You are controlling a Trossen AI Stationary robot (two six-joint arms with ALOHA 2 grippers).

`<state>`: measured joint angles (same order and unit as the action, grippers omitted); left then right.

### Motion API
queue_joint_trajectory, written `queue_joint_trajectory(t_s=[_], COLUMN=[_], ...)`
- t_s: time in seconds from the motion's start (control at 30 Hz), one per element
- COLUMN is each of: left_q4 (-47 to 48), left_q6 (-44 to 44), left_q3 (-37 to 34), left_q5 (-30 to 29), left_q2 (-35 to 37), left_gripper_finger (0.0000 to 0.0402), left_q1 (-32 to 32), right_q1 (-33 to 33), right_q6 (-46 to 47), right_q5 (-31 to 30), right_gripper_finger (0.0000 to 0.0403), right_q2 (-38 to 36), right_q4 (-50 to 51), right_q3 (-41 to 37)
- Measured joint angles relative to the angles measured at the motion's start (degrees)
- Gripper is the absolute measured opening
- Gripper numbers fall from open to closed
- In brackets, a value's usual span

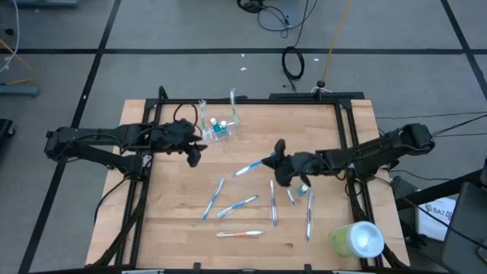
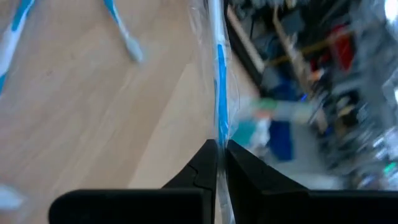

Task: Pick & Place toothbrushing station
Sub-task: Put the top right blue toothbrush into the transparent organizer

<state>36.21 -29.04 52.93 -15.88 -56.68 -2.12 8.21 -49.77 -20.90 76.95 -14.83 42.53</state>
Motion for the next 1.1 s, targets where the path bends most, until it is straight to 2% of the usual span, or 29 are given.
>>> queue_joint_trajectory(t_s=[0.1,0.2,0.43,0.63,0.77,0.9,1.1], left_q4=[-1.23,-2.33,-12.07,-18.57,-25.0,-29.24,-31.93], left_q6=[-1.64,-2.2,-2.03,0.71,1.97,1.81,1.75], left_q3=[0.02,-0.11,-0.07,-0.1,-0.04,-0.04,-0.04], left_q5=[7.29,10.3,20.8,24.24,25.91,30.76,30.82], left_q2=[-1.55,-4.82,-14.52,-21.38,-24.94,-28.14,-30.17], left_gripper_finger=[0.0195,0.0195,0.0195,0.0195,0.0195,0.0195,0.0195], left_q1=[-0.23,-0.18,0.43,1.65,2.77,3.11,2.86], right_q1=[2.08,3.07,4.77,5.81,5.77,5.64,5.68], right_q6=[-5.36,-8.86,-17.7,-23.19,-23.44,-25.03,-25.93], right_q5=[-0.1,-0.17,-0.4,-0.62,-3.92,-4.66,-4.49], right_gripper_finger=[0.0013,0.0013,0.0013,0.0013,0.0013,0.0013,0.0013], right_q2=[3.23,7.08,14.17,16.75,16.89,16.89,16.89], right_q4=[0.2,-0.02,-4.43,-8.38,-8.73,-10.69,-11.63], right_q3=[2.92,5.47,7.62,7.66,7.64,7.64,7.66])
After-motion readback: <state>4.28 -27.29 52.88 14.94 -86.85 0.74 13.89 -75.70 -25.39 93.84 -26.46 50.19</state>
